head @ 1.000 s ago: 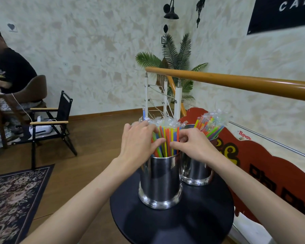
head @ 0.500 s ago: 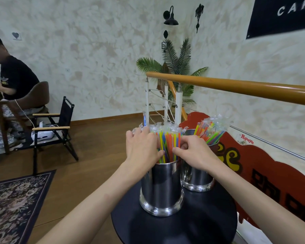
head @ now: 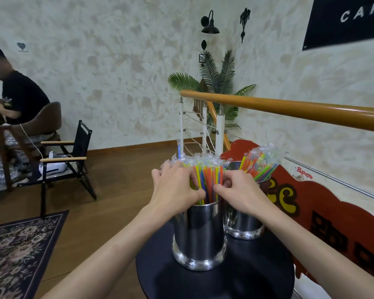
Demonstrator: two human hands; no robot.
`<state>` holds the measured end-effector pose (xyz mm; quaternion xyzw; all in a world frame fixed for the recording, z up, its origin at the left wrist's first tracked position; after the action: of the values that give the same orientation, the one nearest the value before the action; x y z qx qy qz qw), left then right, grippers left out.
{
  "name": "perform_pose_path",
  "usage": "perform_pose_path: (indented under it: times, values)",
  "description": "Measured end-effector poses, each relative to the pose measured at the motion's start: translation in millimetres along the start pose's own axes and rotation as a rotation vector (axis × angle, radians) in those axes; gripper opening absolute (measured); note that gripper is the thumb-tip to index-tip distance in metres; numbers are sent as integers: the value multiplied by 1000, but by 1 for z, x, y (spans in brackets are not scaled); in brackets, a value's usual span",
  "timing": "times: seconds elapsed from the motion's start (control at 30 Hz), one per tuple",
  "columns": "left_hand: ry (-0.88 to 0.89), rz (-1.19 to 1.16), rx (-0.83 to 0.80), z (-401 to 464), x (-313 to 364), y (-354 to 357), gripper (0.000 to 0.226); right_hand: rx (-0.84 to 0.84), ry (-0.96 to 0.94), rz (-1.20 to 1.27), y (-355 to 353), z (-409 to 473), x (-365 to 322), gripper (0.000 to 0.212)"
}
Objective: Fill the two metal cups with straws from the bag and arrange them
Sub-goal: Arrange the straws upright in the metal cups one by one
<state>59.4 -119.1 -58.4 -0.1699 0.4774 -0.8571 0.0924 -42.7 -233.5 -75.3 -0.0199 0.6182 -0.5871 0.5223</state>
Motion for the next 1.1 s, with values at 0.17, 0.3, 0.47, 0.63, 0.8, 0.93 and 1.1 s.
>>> perform_pose_path:
  times: [0.17,0.3,0.47,0.63,0.8,0.93,1.1]
  values:
    - [36,-90,45,-2,1,-6,23,-52,-50,-19,0,-1,-8,23]
    - [36,-259,126,-4,-2,-14,21,-117,-97,-56,3,-4,-17,26]
    - [63,-339,112,-3,-5,-16,44,-152,-85,-49,1,-4,-23,30]
    - [147,-297,159,-4,-6,-24,71,-152,-75,-93,2,-2,-24,20]
    - [209,-203,87,-2,-2,-24,47,-134,-79,-111,1,-2,-25,18]
    - [205,-203,46,-1,1,-21,43,-139,-56,-131,3,-3,-23,19]
    - [202,-187,-9,-2,8,-17,58,-150,-43,-134,5,-2,-21,20]
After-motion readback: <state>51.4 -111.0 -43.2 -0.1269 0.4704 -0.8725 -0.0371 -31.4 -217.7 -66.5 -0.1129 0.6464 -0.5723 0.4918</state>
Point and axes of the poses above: each hand's wrist, its own z-axis towards the middle knuckle, its own y-axis out of the palm, x = y × z, the point moved 10 cm from there along z, towards the middle knuckle, and after that the axes turned 11 degrees about y, right-handed, at the moved point
